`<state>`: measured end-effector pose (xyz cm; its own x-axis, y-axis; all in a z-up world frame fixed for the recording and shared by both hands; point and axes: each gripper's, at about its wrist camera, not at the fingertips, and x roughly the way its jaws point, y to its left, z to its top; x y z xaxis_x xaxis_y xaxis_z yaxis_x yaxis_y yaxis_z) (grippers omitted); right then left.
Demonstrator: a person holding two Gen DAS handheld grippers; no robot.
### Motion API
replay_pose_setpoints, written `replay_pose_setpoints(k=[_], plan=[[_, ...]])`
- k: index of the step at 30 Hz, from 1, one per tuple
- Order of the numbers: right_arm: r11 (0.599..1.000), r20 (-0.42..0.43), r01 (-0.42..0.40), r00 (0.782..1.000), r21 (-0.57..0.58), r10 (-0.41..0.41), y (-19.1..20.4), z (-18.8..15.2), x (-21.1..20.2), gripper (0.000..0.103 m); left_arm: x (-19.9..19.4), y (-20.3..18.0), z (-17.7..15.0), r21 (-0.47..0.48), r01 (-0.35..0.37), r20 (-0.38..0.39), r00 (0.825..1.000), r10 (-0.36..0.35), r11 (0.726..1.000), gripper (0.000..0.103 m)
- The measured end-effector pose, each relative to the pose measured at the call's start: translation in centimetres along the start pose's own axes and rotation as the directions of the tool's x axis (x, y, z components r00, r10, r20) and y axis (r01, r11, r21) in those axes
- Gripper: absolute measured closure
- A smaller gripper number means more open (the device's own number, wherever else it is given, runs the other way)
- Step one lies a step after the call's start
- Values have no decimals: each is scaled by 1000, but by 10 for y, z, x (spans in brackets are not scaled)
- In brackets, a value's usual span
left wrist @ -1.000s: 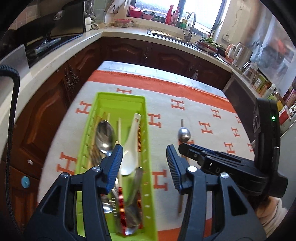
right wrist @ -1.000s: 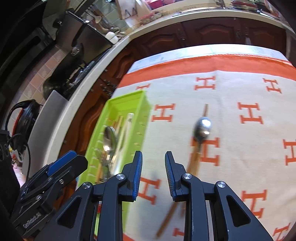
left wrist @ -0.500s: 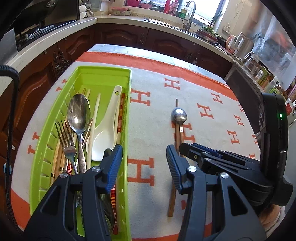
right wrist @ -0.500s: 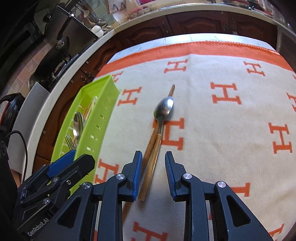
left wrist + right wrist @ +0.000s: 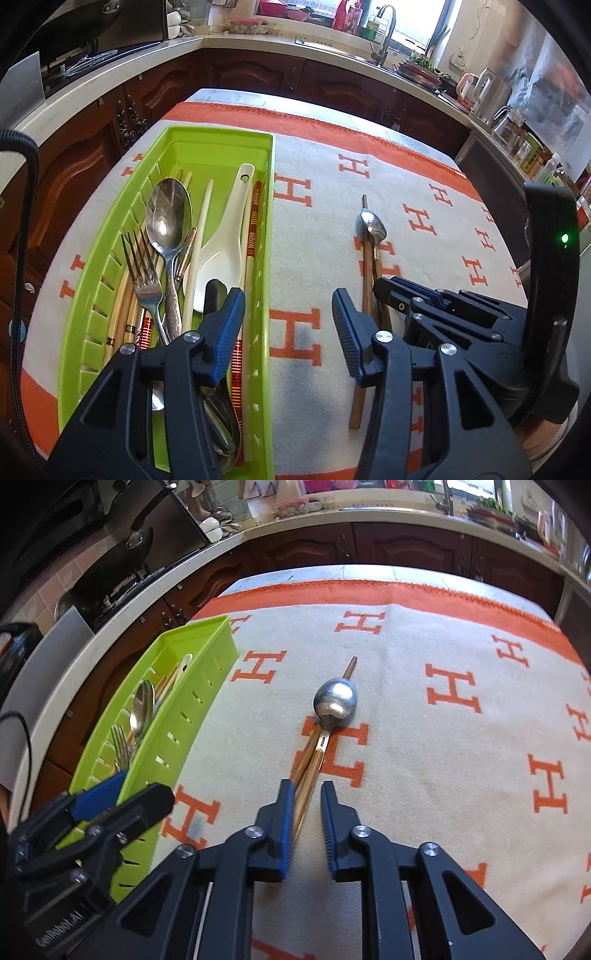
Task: Organize utensils
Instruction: 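Move both open grippers back over the last spoon and wooden chopstick, then grasp the wooden chopstick with left gripper while right gripper grasps the metal spoon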
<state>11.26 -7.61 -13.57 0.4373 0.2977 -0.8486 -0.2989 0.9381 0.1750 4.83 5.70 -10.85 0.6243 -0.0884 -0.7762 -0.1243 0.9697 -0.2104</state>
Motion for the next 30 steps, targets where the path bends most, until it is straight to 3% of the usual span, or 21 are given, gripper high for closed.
replay_pose_setpoints(k=[10,14,22,30], plan=[[988,7,106,994,-113,-106,15,0,9,93,-18,-5,5,16,-21,64,998,20,1000,57],[987,13,120,993,-109,-119,14,1,9,96,-28,-8,5,22,-22,83,996,20,1000,57],[998,30,43,999,55,-45,-26,-7,-12,96,-47,-25,4,49,16,106,994,-21,999,57],[989,103,-24,995,146,8,-61,-18,-42,96,-31,-70,-2,143,95,2,995,-96,985,57]])
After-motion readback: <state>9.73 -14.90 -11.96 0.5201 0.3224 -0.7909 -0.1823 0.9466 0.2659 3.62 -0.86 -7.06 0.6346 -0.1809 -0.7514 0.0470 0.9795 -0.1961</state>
